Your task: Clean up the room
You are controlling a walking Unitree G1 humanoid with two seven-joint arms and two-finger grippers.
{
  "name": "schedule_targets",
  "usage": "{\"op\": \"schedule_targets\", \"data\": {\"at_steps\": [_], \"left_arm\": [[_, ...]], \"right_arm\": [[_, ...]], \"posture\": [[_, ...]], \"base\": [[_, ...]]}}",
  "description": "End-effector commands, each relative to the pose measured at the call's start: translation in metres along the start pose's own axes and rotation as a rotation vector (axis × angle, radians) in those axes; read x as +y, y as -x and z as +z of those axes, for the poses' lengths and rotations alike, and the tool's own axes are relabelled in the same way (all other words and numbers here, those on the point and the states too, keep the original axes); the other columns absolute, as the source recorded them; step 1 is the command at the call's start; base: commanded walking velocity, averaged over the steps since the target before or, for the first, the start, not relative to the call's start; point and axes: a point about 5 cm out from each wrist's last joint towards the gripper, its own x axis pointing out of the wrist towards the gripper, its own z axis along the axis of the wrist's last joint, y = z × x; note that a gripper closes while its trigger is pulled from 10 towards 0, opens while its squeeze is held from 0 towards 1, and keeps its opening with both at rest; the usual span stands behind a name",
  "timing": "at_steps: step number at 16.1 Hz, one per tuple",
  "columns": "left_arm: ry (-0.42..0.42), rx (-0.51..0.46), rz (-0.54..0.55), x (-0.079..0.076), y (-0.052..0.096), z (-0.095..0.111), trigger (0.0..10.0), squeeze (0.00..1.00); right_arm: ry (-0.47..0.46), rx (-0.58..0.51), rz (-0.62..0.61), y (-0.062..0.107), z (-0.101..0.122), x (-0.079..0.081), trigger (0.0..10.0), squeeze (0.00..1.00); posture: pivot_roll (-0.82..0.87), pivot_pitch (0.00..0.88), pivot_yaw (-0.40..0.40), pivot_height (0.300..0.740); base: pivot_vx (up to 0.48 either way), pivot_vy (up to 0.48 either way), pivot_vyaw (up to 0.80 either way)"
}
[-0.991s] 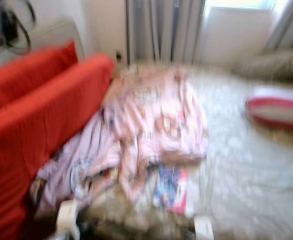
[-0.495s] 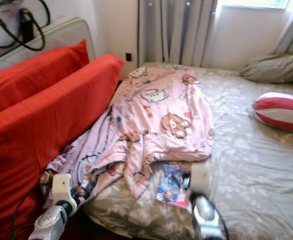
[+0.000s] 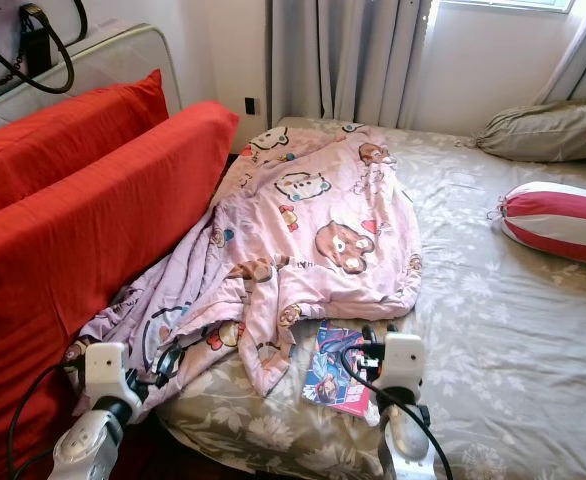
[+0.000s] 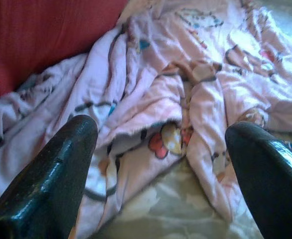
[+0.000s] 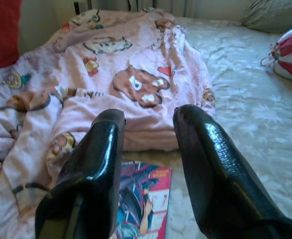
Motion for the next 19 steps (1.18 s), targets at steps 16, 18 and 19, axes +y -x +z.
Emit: {"op": "schedule_targets", "data": {"at_steps": [16,18,19], "left_arm": [[0.021,-0.159,0.098,0.02,0.0,0.039,10.0,0.0],[0.02,-0.163,0.09,0.02,0.0,0.041,10.0,0.0],[0.018,-0.163,0.086,0.018,-0.001,0.042,10.0,0.0]], "right_arm": [[0.042,-0.053,0.117,-0.011,0.021,0.015,10.0,0.0],[0.049,-0.056,0.129,-0.014,0.023,0.015,10.0,0.0],[0.049,-0.049,0.121,-0.015,0.023,0.013,10.0,0.0]], "posture": [[0.01,0.0,-0.042,0.74],[0.02,0.0,-0.053,0.74],[0.03,0.0,-0.055,0.74]], "base": [[0.0,0.0,-0.26],[0.0,0.0,0.0],[0.0,0.0,0.0]]}}
